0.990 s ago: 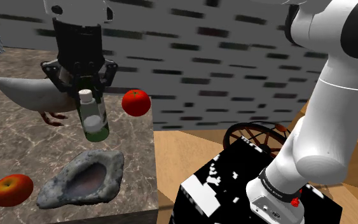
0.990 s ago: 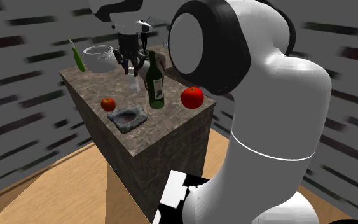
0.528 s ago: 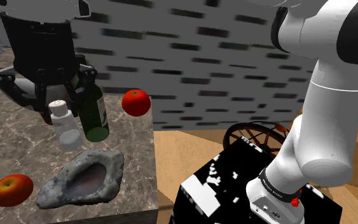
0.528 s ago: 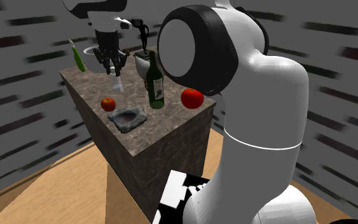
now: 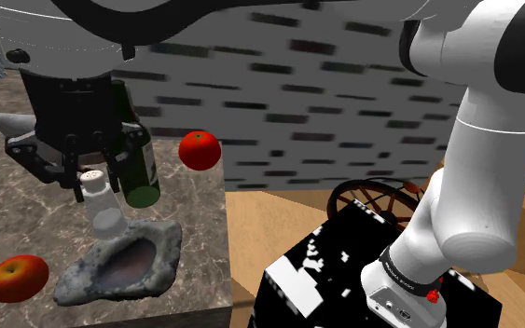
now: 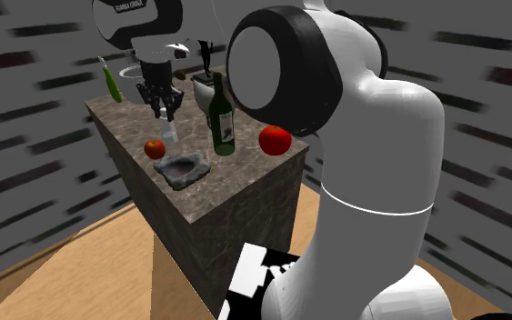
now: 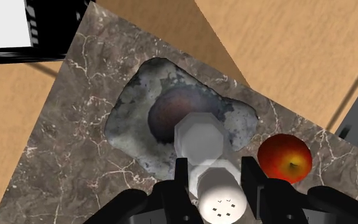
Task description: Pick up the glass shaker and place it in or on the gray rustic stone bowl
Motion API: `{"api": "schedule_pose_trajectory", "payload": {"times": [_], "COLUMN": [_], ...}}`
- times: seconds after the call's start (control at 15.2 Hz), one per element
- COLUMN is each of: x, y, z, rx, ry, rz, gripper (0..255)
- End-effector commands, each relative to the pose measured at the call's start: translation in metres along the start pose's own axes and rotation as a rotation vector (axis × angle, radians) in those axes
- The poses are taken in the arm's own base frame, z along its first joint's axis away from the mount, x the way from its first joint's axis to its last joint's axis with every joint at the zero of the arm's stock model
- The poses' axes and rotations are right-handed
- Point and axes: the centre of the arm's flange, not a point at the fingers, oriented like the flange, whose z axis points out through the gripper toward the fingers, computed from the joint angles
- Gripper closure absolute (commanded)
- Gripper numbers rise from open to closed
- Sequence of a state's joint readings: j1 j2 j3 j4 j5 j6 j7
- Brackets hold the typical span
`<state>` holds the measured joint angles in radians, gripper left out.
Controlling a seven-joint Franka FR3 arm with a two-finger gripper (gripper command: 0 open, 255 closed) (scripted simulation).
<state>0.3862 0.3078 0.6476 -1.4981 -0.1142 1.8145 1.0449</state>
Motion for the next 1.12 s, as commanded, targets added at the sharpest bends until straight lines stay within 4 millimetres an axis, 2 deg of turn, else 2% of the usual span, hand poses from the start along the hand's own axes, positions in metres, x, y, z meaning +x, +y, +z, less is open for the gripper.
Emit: {"api": "schedule_pose_trajectory", "payload": {"times": [0.0, 0.66, 1.06], "x": [0.001, 0.002, 0.002], "y": [0.001, 0.006, 0.006], "z": [0.011, 0.062, 0.062], "rx": [0.001, 0.001, 0.001], "ry": [0.000, 0.000, 0.000], "rz": [0.000, 0.000, 0.000], "gripper": [255, 255, 255]}}
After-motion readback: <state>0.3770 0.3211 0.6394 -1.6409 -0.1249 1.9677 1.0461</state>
